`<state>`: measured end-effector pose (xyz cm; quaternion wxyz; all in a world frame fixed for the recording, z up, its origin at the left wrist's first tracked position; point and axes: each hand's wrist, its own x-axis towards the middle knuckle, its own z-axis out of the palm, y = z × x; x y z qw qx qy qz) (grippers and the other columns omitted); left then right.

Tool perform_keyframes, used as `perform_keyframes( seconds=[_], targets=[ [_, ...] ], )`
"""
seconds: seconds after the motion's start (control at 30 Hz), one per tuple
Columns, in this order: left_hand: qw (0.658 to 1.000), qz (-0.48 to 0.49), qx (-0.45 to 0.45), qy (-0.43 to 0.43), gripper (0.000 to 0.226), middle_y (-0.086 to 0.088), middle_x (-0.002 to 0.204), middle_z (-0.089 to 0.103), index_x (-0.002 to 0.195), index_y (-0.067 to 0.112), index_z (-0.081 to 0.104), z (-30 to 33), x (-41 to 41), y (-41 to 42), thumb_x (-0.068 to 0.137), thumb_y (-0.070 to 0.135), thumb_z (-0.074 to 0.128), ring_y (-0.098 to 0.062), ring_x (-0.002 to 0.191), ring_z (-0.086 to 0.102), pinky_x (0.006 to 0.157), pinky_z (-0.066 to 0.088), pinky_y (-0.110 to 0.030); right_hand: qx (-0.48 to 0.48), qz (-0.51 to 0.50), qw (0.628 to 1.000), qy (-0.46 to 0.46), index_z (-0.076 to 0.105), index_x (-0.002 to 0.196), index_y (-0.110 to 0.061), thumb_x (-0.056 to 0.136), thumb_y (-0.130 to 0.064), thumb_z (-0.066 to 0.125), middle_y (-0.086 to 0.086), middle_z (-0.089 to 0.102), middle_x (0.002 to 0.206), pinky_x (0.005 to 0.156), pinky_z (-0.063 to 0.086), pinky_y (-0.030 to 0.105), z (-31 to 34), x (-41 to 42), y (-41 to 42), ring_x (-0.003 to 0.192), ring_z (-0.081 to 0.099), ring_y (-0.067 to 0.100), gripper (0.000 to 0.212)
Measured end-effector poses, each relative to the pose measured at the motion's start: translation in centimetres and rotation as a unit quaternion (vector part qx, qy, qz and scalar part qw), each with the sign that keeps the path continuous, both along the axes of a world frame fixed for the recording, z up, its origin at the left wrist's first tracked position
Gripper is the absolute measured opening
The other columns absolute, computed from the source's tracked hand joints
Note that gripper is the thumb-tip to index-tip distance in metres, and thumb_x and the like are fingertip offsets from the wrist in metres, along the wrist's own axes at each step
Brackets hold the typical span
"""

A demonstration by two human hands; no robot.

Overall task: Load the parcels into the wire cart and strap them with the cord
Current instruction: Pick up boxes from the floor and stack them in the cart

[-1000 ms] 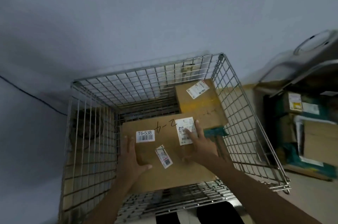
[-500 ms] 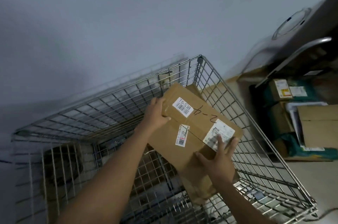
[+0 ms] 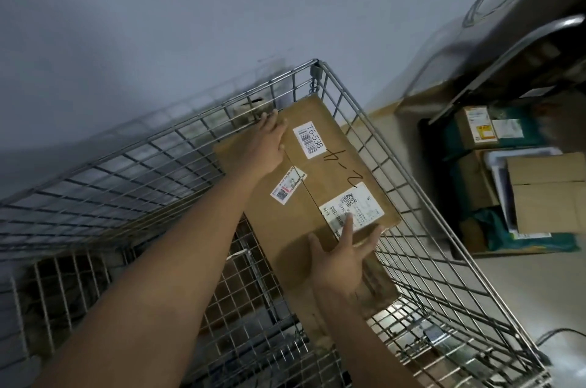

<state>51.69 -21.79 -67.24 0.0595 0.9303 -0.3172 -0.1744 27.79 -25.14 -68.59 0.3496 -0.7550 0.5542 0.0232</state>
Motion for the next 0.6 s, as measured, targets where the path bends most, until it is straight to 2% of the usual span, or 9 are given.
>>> perform_keyframes(
  seconds=[0.07, 0.13, 0.2, 0.3, 0.4, 0.43, 0.5, 0.6],
  targets=[
    [0.995, 0.042, -0.038, -0.087, 0.058, -0.005, 0.158, 0.022, 0.147, 0.025, 0.032, 0.6, -1.9, 1.1, 0.093, 0.024, 0.053, -0.027, 0.144, 0.023, 0.111, 0.033, -0.042, 0.004, -0.011, 1.000, -0.003, 0.022, 0.150, -0.042, 0.080, -0.044, 0.073, -0.009, -0.022, 0.158, 0.067, 0.059, 0.039, 0.3, 0.9, -0.4, 0.100, 0.063, 0.030, 0.087],
    [0.982, 0.121, -0.053, -0.131, 0.045, -0.006, 0.139, 0.045, 0.130, 0.020, 0.052, 0.8, -4.7, 2.3, 0.087, 0.018, 0.060, -0.025, 0.129, 0.039, 0.104, 0.039, -0.037, 0.004, -0.007, 1.000, 0.009, 0.020, 0.151, -0.039, 0.082, -0.045, 0.071, -0.005, -0.022, 0.158, 0.068, 0.058, 0.037, 0.5, 1.3, -0.4, 0.100, 0.063, 0.030, 0.086],
    [0.983, 0.152, -0.032, -0.098, 0.041, -0.006, 0.134, 0.046, 0.124, 0.016, 0.054, 0.3, -7.5, 3.6, 0.084, 0.018, 0.063, -0.024, 0.126, 0.039, 0.103, 0.037, -0.036, -0.011, 0.016, 1.000, 0.015, 0.017, 0.152, -0.038, 0.083, -0.048, 0.069, -0.003, -0.024, 0.158, 0.069, 0.058, 0.037, 0.6, 1.0, -0.2, 0.101, 0.063, 0.031, 0.087],
    [0.992, 0.115, 0.009, -0.057, 0.055, -0.005, 0.150, 0.031, 0.136, 0.016, 0.043, -0.3, -9.0, 4.9, 0.085, 0.021, 0.062, -0.024, 0.136, 0.030, 0.110, 0.031, -0.039, -0.016, 0.077, 0.997, 0.023, 0.012, 0.154, -0.037, 0.084, -0.051, 0.067, 0.000, -0.027, 0.157, 0.071, 0.058, 0.034, 0.8, 0.1, -0.5, 0.105, 0.062, 0.033, 0.090],
    [0.994, 0.106, 0.039, 0.010, 0.054, -0.008, 0.153, 0.028, 0.139, 0.014, 0.042, 1.0, -7.8, 4.4, 0.089, 0.026, 0.059, -0.029, 0.137, 0.031, 0.110, 0.032, -0.043, -0.001, 0.140, 0.988, 0.062, 0.004, 0.154, -0.038, 0.084, -0.057, 0.062, 0.001, -0.031, 0.156, 0.058, 0.047, 0.024, 1.9, -0.9, -1.4, 0.113, 0.059, 0.028, 0.092],
    [0.992, 0.109, 0.043, 0.039, 0.053, -0.009, 0.152, 0.030, 0.140, 0.014, 0.043, 1.8, -7.5, 4.4, 0.090, 0.025, 0.058, -0.030, 0.136, 0.033, 0.109, 0.033, -0.044, -0.001, 0.158, 0.985, 0.073, 0.003, 0.153, -0.038, 0.084, -0.059, 0.061, 0.000, -0.029, 0.157, 0.058, 0.044, 0.023, 2.3, -1.4, -1.8, 0.117, 0.058, 0.027, 0.093],
    [0.989, 0.136, 0.015, 0.061, 0.047, -0.011, 0.141, 0.043, 0.134, 0.012, 0.047, 3.4, -7.7, 5.0, 0.088, 0.019, 0.057, -0.028, 0.126, 0.044, 0.103, 0.040, -0.042, -0.009, 0.179, 0.981, 0.075, 0.005, 0.154, -0.035, 0.083, -0.061, 0.061, -0.001, -0.019, 0.160, 0.068, 0.048, 0.029, 3.2, -2.5, -2.7, 0.125, 0.052, 0.029, 0.094],
    [0.978, 0.201, -0.050, 0.034, 0.038, -0.007, 0.117, 0.054, 0.120, 0.011, 0.052, 6.1, -10.0, 7.3, 0.083, 0.013, 0.059, -0.021, 0.105, 0.052, 0.090, 0.048, -0.038, -0.029, 0.216, 0.973, 0.080, 0.007, 0.153, -0.027, 0.083, -0.062, 0.061, 0.002, 0.002, 0.161, 0.081, 0.053, 0.039, 5.6, -4.0, -4.0, 0.124, 0.052, 0.030, 0.095]
  ],
)
